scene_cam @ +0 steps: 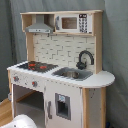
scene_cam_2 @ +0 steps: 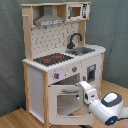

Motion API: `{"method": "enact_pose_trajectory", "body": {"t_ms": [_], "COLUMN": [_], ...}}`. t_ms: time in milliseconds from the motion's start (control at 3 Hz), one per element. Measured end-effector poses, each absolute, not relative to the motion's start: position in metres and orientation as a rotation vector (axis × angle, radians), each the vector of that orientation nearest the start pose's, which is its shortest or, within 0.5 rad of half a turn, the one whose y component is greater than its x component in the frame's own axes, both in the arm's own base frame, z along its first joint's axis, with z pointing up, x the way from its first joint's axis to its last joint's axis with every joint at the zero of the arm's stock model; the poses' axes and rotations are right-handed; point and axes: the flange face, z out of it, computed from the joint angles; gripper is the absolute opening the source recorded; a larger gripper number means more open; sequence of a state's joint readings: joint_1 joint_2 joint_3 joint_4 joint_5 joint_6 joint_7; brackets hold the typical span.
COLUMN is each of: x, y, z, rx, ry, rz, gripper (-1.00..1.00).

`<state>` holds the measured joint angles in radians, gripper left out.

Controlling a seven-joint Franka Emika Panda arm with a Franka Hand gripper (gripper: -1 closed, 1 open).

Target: Play with the kitchen

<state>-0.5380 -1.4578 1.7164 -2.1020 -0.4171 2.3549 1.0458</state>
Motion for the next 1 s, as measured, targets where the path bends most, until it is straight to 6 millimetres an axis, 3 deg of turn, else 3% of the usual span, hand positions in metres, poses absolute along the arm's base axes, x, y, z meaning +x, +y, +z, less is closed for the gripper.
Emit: {"method": "enact_pose_trajectory", "body": {"t_ms": [333, 667, 1000], "x": [0.185, 0.198, 0.199], "y": [0.532, 0.493, 0.474], "z": [0.263, 0.256, 0.229], "rx": [1.547, 1.536, 1.58], "ry": [0.499, 0.422, 0.404], "rz": [1.55, 1.465, 1.381], "gripper": [1.0, 1.0, 1.0]}}
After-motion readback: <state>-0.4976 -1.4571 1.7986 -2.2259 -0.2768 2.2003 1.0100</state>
